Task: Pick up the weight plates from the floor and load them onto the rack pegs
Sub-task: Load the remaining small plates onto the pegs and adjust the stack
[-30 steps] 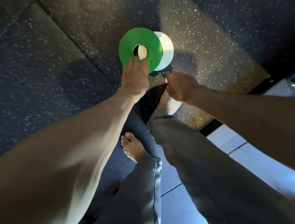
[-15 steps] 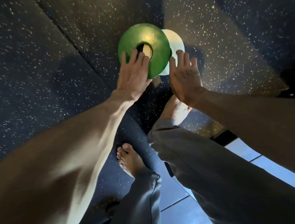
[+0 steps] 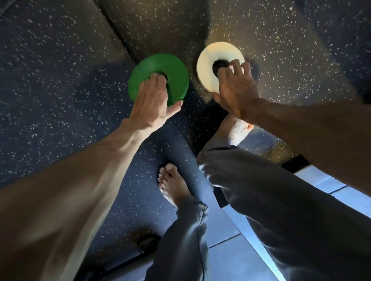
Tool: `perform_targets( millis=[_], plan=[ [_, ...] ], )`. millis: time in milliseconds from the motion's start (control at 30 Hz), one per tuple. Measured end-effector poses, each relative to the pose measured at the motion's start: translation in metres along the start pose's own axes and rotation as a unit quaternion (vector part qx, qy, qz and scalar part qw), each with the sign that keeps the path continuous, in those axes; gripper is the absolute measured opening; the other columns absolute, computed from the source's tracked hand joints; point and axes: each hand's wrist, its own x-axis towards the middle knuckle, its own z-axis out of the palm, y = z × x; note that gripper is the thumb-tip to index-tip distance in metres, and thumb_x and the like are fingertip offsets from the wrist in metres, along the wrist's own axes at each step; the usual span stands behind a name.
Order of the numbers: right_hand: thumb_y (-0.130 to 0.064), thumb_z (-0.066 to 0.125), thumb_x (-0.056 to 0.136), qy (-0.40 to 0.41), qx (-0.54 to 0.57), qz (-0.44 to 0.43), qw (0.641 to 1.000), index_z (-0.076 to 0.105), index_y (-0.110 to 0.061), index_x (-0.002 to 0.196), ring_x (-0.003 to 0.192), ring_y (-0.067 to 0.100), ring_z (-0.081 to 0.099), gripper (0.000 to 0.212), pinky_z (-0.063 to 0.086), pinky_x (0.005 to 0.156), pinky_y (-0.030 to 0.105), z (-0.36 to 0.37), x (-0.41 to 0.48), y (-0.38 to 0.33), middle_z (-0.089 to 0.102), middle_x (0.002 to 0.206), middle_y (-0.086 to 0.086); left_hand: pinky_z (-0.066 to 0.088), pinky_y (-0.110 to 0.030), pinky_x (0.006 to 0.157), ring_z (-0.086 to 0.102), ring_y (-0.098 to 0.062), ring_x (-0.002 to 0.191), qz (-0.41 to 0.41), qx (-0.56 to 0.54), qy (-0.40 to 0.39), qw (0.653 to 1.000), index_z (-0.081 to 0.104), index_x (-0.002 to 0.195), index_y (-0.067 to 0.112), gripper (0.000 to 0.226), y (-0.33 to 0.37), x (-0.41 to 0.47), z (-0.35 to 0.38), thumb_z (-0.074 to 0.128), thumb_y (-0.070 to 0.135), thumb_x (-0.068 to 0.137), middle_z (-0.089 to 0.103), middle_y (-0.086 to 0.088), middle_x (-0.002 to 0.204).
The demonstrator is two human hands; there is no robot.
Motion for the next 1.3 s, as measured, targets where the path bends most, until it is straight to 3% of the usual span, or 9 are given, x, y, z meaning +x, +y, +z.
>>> perform_targets(
  millis=[133,300,400,600,767,933,1067,1167,1300],
  plan=[
    [-0.047,0.042,0.097,-0.029,0.172,0.058,0.983,0.05,0.002,0.123,0.117,0.038,0.05,0.056,0.037,0.099,0.048,-0.039,-0.022,-0.024,0.06,0.119,0.024,0.044,-0.048,0.095,0.054,-0.04,0.108,-0.114,-0.072,-0.088,0.987,0.048,0.125,-0.001,0.061,0.013,-0.01,-0.045,0.055,0.05,0.092,0.049,-0.022,0.122],
    [-0.035,0.048,0.099,-0.065,0.28,0.057,0.956,0.057,0.0,0.109,0.08,0.031,0.062,0.038,0.053,0.073,0.039,-0.098,-0.085,-0.054,0.062,0.089,0.015,0.045,-0.04,0.074,0.058,-0.035,0.089,-0.213,-0.155,-0.136,0.955,0.057,0.108,-0.001,0.06,0.027,-0.036,-0.109,0.042,0.056,0.097,0.06,-0.021,0.106],
    [-0.028,0.048,0.097,-0.071,0.234,0.021,0.969,0.062,0.0,0.102,0.08,0.034,0.068,0.032,0.056,0.076,0.043,-0.14,-0.134,-0.073,0.068,0.086,0.018,0.046,-0.044,0.078,0.058,-0.035,0.091,-0.21,-0.17,-0.128,0.954,0.055,0.104,0.008,0.056,0.039,-0.073,-0.14,0.038,0.06,0.096,0.057,-0.016,0.102],
    [-0.024,0.042,0.1,-0.091,0.188,0.029,0.978,0.05,-0.001,0.126,0.107,0.036,0.059,0.036,0.043,0.093,0.045,-0.25,-0.224,-0.102,0.064,0.114,0.019,0.045,-0.036,0.071,0.061,-0.033,0.088,-0.18,-0.178,-0.11,0.961,0.061,0.106,0.005,0.05,0.092,-0.151,-0.236,0.039,0.05,0.099,0.061,-0.017,0.098],
    [-0.026,0.045,0.1,-0.06,0.244,0.048,0.967,0.05,-0.019,0.084,0.091,0.025,0.055,0.018,0.048,0.093,0.045,-0.327,-0.299,-0.114,0.057,0.093,0.015,0.043,-0.033,0.071,0.057,-0.026,0.084,-0.162,-0.192,-0.082,0.964,0.061,0.108,0.004,0.048,0.145,-0.226,-0.304,0.041,0.047,0.101,0.059,-0.011,0.096],
    [-0.023,0.045,0.102,-0.033,0.198,0.029,0.979,0.051,-0.002,0.12,0.095,0.032,0.058,0.028,0.049,0.091,0.047,-0.374,-0.38,-0.123,0.063,0.103,0.016,0.037,-0.025,0.055,0.055,-0.017,0.066,-0.168,-0.222,-0.046,0.959,0.061,0.105,0.004,0.048,0.183,-0.31,-0.334,0.04,0.047,0.101,0.061,-0.01,0.09],
    [-0.023,0.045,0.102,-0.03,0.18,0.025,0.983,0.053,-0.002,0.115,0.092,0.036,0.063,0.025,0.051,0.087,0.047,-0.378,-0.435,-0.128,0.067,0.102,0.018,0.037,-0.024,0.052,0.058,-0.022,0.074,-0.203,-0.279,-0.007,0.939,0.065,0.105,0.002,0.051,0.201,-0.377,-0.337,0.04,0.047,0.101,0.063,-0.013,0.091],
    [-0.026,0.047,0.102,-0.024,0.181,0.009,0.983,0.057,-0.002,0.111,0.091,0.038,0.065,0.027,0.05,0.079,0.043,-0.378,-0.477,-0.142,0.069,0.103,0.021,0.05,-0.034,0.072,0.064,-0.03,0.088,-0.25,-0.332,0.04,0.909,0.067,0.108,-0.002,0.055,0.211,-0.438,-0.334,0.04,0.046,0.101,0.067,-0.02,0.096],
    [-0.026,0.048,0.102,-0.044,0.158,-0.043,0.985,0.064,0.002,0.104,0.091,0.039,0.066,0.033,0.048,0.074,0.039,-0.376,-0.533,-0.168,0.07,0.101,0.023,0.049,-0.036,0.071,0.065,-0.028,0.077,-0.306,-0.389,0.092,0.864,0.065,0.075,0.009,0.05,0.228,-0.524,-0.318,0.042,0.046,0.1,0.066,-0.016,0.077]
  ],
)
